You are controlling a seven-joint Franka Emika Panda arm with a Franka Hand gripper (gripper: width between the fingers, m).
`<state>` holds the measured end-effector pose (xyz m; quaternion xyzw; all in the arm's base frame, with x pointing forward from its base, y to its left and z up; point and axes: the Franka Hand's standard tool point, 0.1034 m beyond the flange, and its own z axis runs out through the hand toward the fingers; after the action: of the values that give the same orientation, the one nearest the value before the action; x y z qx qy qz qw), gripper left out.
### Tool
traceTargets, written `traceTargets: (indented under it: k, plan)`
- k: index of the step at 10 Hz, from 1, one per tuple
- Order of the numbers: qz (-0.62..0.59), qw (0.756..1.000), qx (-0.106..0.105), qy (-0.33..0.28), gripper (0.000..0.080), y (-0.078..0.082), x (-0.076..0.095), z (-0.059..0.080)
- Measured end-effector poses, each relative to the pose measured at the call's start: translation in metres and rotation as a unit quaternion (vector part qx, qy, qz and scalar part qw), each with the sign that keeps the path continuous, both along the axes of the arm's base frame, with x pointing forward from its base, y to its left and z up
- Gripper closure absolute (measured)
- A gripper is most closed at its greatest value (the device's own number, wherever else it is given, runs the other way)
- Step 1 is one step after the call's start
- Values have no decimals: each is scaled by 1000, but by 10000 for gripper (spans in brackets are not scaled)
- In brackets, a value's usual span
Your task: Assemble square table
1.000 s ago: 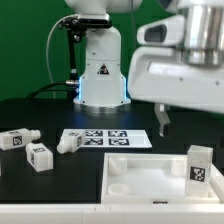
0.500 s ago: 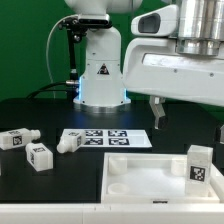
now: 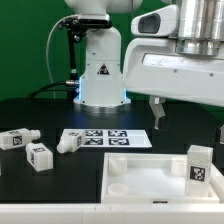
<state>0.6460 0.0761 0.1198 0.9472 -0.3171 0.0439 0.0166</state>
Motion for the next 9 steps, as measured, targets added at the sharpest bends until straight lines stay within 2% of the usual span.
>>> traceTargets:
  k: [1,2,3,5,6,9]
  plan:
    - [28,1000,-2,1,151,-4,-1,1]
    - [83,996,-5,3,151,-19,-7,7]
    - [82,997,9,0,151,-40,-20,13]
    - [157,987,11,6,151,-88,-36,20]
    - [183,983,7,12,151,-95,-39,18]
    - [276,961,0,16,151,-94,-39,17]
